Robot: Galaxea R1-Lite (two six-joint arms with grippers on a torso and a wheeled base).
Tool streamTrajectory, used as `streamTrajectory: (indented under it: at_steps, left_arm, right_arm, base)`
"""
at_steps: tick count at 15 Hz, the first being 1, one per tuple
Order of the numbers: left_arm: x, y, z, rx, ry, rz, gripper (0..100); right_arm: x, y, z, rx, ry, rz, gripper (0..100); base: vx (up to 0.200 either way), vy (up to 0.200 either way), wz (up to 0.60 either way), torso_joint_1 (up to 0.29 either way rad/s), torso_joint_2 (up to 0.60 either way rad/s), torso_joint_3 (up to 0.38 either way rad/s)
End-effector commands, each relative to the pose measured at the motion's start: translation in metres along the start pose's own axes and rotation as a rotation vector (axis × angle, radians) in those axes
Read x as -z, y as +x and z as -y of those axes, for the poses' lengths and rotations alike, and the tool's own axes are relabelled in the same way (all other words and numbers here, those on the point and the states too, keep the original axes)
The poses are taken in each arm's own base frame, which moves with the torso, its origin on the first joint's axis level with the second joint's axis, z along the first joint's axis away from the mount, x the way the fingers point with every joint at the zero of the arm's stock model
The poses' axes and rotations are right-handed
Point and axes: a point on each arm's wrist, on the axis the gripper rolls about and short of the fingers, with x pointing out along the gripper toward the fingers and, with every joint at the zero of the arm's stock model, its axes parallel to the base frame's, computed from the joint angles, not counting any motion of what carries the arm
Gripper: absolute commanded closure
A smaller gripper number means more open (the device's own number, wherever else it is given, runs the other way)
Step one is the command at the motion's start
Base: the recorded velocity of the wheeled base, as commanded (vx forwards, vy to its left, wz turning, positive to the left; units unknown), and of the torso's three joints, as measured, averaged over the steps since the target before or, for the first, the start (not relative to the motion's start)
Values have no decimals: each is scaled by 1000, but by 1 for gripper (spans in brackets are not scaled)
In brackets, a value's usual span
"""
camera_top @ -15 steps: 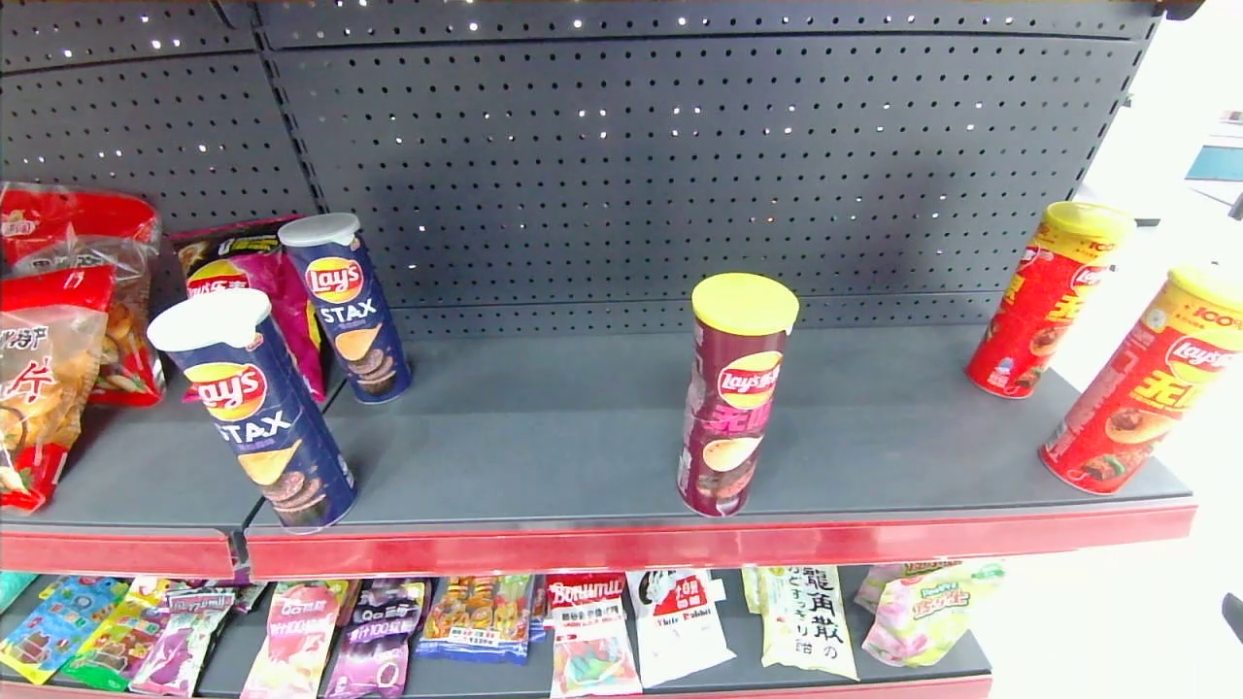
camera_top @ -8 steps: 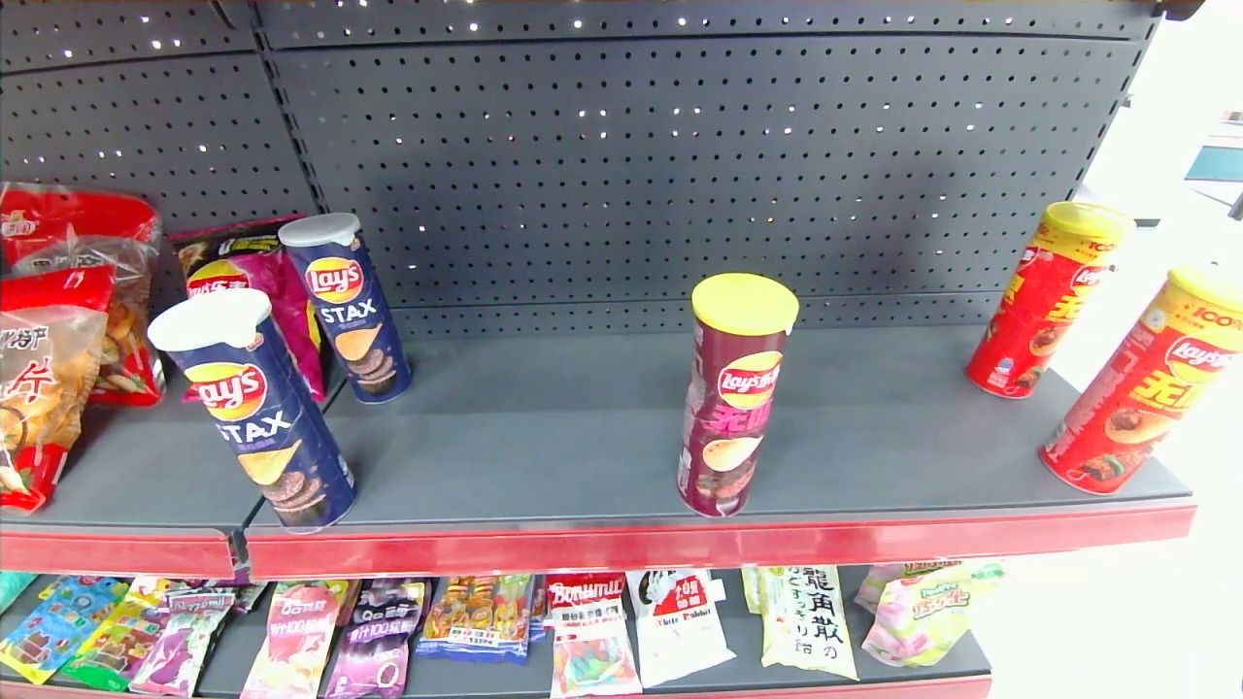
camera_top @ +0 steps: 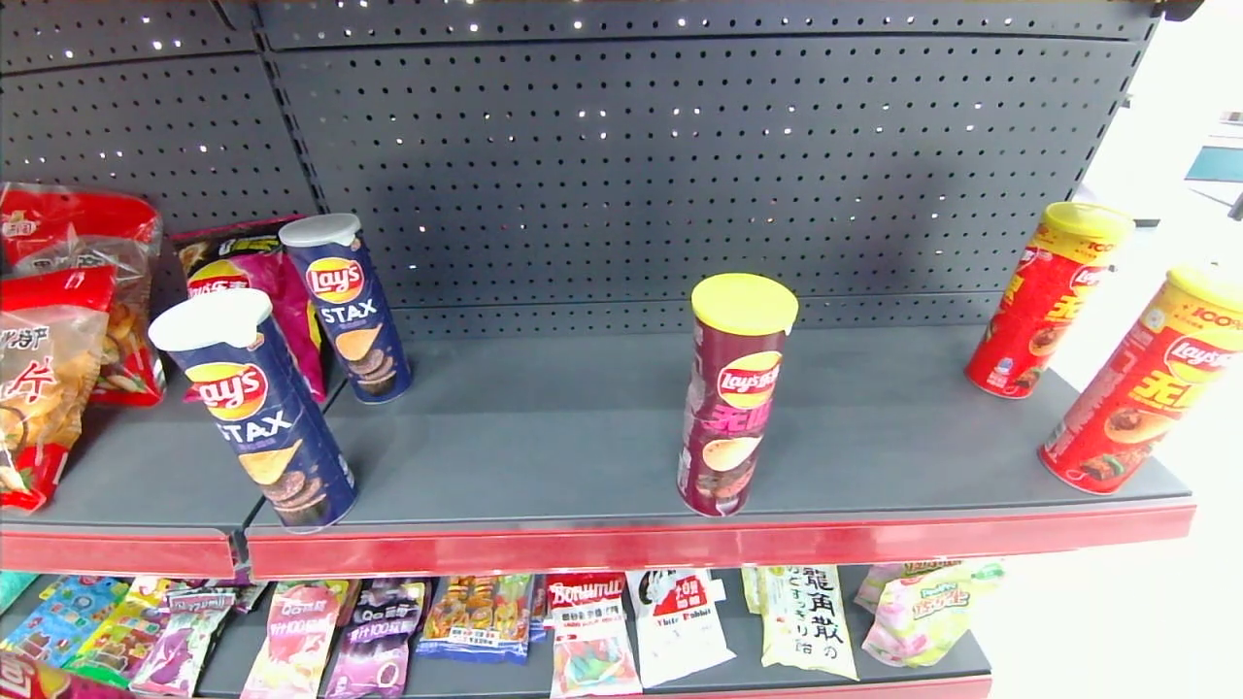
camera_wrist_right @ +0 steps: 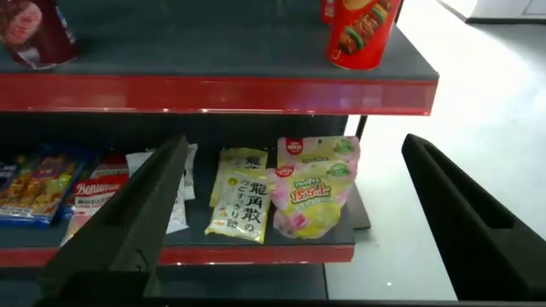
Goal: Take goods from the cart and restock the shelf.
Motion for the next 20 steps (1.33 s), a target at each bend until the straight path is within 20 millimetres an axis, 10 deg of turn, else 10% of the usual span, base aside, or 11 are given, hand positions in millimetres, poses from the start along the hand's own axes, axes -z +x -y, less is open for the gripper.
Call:
streamTrajectory:
  at_steps: [1,20]
  left_arm:
    - [-4,11,-2,28,-17,-35,100]
    - [-18,69,-13,169,-100,-154,100]
  right_arm:
    - [0,-1,0,-4,5,14,0]
    - [6,2,0,-3,42,4,0]
  base:
    - [0,0,0,0,0,0]
    - [0,0,0,0,0,0]
